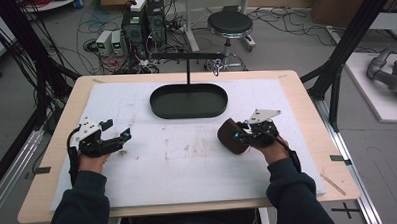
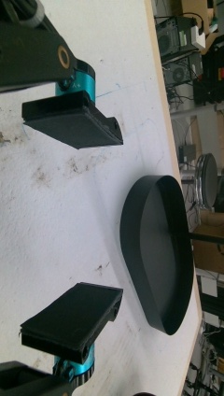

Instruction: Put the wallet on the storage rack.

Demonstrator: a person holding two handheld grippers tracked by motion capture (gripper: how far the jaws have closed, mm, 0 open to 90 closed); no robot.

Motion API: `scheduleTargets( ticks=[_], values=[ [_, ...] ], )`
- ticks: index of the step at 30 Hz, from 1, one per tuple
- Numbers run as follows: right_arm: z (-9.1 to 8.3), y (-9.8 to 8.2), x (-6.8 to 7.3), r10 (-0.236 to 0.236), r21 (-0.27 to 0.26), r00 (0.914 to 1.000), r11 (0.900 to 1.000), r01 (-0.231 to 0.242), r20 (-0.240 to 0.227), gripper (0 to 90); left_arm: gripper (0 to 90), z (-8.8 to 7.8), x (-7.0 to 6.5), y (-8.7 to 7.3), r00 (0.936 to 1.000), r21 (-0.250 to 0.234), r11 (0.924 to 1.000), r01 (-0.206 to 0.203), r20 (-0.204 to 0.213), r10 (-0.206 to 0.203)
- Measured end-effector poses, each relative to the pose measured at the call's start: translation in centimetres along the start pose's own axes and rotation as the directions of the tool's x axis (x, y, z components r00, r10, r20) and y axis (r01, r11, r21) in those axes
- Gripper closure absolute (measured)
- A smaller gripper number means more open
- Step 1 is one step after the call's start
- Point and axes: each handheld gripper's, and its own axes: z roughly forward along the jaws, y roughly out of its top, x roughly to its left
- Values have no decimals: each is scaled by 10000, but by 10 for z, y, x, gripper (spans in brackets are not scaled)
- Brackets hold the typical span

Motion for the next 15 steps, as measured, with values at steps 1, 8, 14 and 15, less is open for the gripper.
scheduleTargets(
  ticks=[1, 8, 14, 15],
  values=[
    [-2, 0, -1, -237, 23, 9987, 9997, 236, 444, 656, 224, 0, 0, 0, 10000, -11, 10000, 10, 8, -10],
    [5, -6, -6, 283, -175, 9970, 9994, -296, -725, 611, 224, 0, -1, 0, 10000, -17, 10000, -53, 64, 53],
    [21, -16, -7, 718, 375, 9839, 9971, -666, -1634, 496, 224, 0, -1, 0, 10000, -3, 10000, -59, 73, 59],
    [23, -17, -7, 832, 449, 9816, 9961, -766, -1717, 477, 224, 0, -1, 0, 10000, 3, 10000, -57, 68, 57]
  ],
)
